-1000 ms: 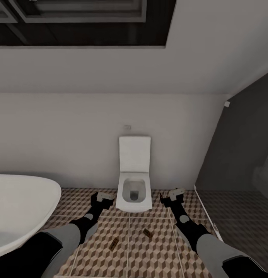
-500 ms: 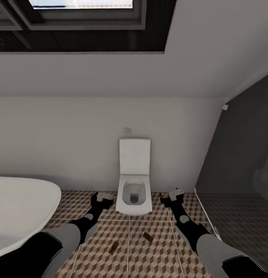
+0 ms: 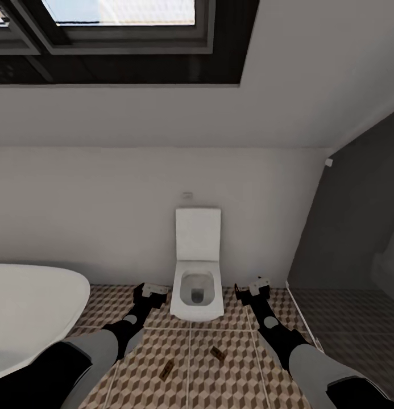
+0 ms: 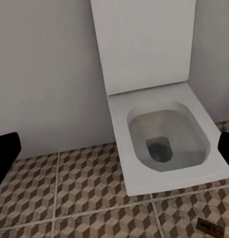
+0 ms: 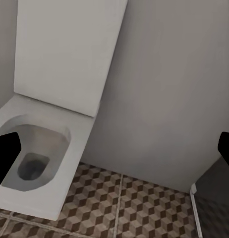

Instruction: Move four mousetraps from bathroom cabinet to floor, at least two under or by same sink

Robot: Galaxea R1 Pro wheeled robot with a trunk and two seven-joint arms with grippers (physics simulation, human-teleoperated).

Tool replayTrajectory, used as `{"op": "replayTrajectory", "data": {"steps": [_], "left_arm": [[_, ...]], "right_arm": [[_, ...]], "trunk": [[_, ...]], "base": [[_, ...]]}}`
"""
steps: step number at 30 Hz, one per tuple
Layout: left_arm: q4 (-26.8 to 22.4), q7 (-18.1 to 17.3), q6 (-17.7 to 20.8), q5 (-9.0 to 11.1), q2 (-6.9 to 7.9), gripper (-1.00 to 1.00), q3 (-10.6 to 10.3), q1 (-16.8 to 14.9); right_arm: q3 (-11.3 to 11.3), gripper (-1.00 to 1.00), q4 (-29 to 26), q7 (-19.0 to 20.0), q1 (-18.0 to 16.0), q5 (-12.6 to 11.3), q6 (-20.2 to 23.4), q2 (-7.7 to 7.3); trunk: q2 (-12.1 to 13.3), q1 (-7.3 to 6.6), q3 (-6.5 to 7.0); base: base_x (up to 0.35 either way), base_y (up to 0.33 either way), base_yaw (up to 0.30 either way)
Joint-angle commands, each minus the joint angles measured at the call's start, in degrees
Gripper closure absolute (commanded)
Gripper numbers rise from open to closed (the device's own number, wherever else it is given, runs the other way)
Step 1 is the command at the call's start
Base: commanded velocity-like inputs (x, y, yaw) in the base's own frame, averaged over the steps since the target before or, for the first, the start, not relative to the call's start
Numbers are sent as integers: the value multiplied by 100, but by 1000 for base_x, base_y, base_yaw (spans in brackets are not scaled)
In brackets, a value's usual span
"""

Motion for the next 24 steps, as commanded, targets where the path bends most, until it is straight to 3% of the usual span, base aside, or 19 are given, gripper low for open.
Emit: {"op": "replayTrajectory", "data": {"steps": [1,8,14,17,24], "left_arm": [[26,16,-37,34,-6,-100,-49,-9],[34,10,-45,39,24,-100,-45,37],[50,6,-47,42,103,-100,-39,488],[51,7,-51,43,223,-100,-36,870],[52,12,-72,45,528,-100,-35,1327]], "right_arm": [[12,-100,8,-54,-7,60,-4,3],[6,-100,425,-47,8,68,-34,-6],[5,-100,1140,-49,86,78,-668,-23],[4,-100,1245,-53,505,82,-1016,-61],[3,-100,1279,-72,1125,66,-1445,-99]], "trunk": [[-13,4,-4],[-13,4,29],[-13,4,33],[-13,4,33],[-13,4,33]], "base": [[0,0,0],[0,0,0],[0,0,0],[0,0,0],[0,0,0]]}}
